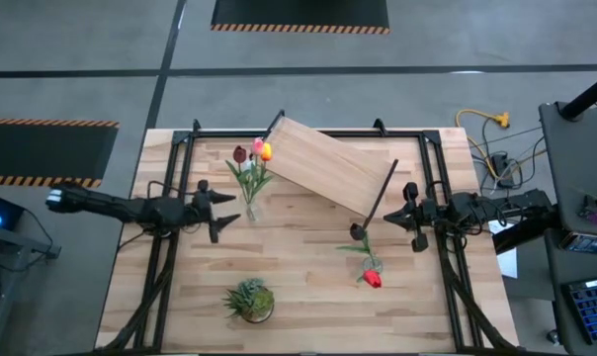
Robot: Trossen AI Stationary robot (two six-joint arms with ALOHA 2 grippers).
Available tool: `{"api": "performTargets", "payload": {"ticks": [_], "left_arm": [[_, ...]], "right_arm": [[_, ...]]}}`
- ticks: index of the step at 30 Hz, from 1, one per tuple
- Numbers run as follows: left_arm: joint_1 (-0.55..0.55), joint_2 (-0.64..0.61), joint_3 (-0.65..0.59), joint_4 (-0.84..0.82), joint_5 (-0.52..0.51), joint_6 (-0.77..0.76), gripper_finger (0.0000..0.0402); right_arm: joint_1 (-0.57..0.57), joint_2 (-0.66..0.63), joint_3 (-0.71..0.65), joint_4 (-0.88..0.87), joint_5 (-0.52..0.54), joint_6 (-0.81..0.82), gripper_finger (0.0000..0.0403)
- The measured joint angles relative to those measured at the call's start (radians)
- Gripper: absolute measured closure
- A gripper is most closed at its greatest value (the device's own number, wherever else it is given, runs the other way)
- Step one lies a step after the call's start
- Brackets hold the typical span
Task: Pick and place flowers into a vace then onto a shelf
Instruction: Put the left transparent vase with the tulips on the shelf
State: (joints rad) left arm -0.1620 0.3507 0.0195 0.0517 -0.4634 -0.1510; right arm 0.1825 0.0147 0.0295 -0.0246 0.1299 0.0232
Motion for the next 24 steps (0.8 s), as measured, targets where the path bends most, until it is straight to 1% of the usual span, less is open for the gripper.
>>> {"api": "performTargets", "payload": {"ticks": [3, 8, 11, 14, 18, 24], "left_arm": [[0.000, 0.040, -0.001, 0.032, -0.071, -0.001, 0.0115], [-0.001, 0.109, -0.001, 0.139, -0.066, -0.007, 0.0111], [0.000, 0.163, -0.001, 0.145, -0.071, -0.012, 0.0111], [0.000, 0.216, -0.001, 0.171, -0.094, -0.051, 0.0110], [0.000, 0.288, -0.001, 0.288, -0.095, -0.061, 0.0110], [0.000, 0.406, -0.001, 0.396, -0.116, -0.061, 0.0110]], "right_arm": [[0.000, 0.000, 0.000, 0.000, 0.000, -0.004, 0.0394], [0.000, 0.000, 0.000, 0.000, 0.000, -0.022, 0.0394], [0.000, 0.000, 0.000, 0.000, 0.000, -0.034, 0.0394], [0.000, 0.000, 0.000, 0.000, 0.000, -0.034, 0.0394], [0.000, 0.000, 0.000, 0.000, 0.000, -0.035, 0.0394], [0.000, 0.001, 0.000, 0.000, 0.000, -0.035, 0.0394]]}}
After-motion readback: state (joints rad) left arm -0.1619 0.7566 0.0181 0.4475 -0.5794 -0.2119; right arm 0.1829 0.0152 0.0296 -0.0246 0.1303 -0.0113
